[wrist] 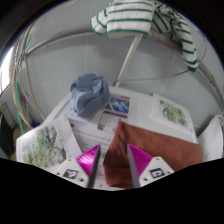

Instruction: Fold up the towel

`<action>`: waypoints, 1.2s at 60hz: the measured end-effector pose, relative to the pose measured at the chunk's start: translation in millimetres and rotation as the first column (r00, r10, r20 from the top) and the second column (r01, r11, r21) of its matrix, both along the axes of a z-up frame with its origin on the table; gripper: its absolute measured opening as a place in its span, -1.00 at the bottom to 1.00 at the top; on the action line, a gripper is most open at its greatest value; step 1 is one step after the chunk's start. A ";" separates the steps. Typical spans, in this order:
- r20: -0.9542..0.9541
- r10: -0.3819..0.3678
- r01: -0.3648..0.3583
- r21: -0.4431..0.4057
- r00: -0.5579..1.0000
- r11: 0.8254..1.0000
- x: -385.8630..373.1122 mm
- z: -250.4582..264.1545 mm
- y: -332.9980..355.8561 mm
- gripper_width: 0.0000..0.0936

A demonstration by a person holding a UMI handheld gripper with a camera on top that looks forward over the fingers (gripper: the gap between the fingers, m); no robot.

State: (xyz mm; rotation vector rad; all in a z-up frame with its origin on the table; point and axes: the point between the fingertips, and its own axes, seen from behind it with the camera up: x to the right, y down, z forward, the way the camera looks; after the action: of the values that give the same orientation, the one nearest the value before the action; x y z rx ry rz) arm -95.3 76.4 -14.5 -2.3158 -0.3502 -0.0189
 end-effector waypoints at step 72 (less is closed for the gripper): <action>-0.042 -0.464 0.466 0.052 0.885 0.883 334.5 47.5 -57.2 0.82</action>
State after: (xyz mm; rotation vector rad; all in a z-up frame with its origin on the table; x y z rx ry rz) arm 239.1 19.2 33.0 -2.2834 0.2278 -0.2313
